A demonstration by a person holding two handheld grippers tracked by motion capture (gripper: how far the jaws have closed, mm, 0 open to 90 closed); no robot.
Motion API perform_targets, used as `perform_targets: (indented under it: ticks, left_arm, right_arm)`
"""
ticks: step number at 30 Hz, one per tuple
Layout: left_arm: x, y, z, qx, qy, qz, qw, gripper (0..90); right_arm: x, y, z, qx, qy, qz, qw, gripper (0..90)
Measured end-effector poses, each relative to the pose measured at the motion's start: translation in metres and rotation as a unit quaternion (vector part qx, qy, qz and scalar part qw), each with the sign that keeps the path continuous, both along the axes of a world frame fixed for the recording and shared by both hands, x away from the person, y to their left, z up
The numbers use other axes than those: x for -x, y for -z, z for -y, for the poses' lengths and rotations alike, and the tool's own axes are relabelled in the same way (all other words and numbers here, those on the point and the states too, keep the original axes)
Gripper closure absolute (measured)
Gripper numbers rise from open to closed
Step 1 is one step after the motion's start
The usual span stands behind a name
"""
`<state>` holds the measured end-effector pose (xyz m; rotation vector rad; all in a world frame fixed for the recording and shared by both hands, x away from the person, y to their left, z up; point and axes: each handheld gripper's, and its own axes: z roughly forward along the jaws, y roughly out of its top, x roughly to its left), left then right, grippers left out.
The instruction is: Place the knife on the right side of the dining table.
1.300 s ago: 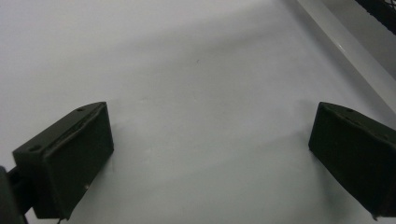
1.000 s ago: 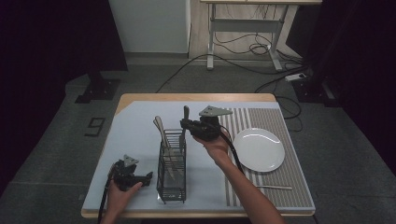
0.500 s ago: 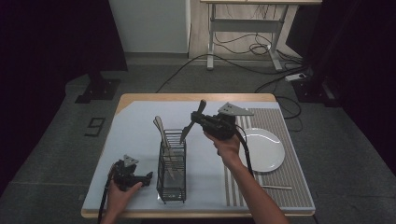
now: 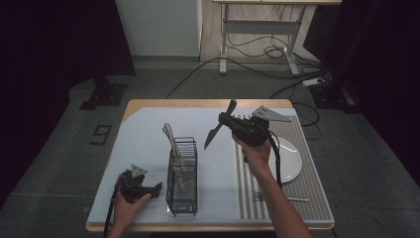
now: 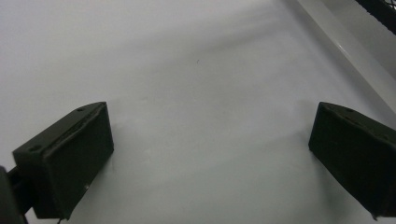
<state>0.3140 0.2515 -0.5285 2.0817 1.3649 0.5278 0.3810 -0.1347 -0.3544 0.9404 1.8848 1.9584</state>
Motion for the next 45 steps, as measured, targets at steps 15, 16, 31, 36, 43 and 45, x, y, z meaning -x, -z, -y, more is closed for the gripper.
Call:
perform_targets:
  ticks: [15,16,31,36,43,45]
  left_arm:
    - [0.0,0.0,0.0,0.0,0.0,0.0,1.0,0.0]
    - [0.0,0.0,0.0,0.0,0.0,0.0,1.0,0.0]
    - [0.0,0.0,0.0,0.0,0.0,0.0,1.0,0.0]
    - [0.0,0.0,0.0,0.0,0.0,0.0,1.0,0.0]
    - [0.0,0.0,0.0,0.001,-0.001,0.0,1.0,0.0]
    - [0.0,0.0,0.0,0.001,-0.001,0.0,1.0,0.0]
  right_arm:
    - [-0.02,0.032,0.015,0.043,0.047,-0.038,0.9972,83.3]
    - [-0.022,0.034,0.017,0.042,0.055,-0.041,0.9968,83.3]
    - [-0.04,0.04,0.035,0.081,0.107,-0.041,0.9902,83.2]
    - [-0.047,0.042,0.042,0.085,0.121,-0.043,0.9881,83.3]
    - [-0.056,0.04,0.05,0.089,0.134,-0.033,0.9864,83.2]
    - [-0.059,0.039,0.051,0.092,0.139,-0.033,0.9855,83.2]
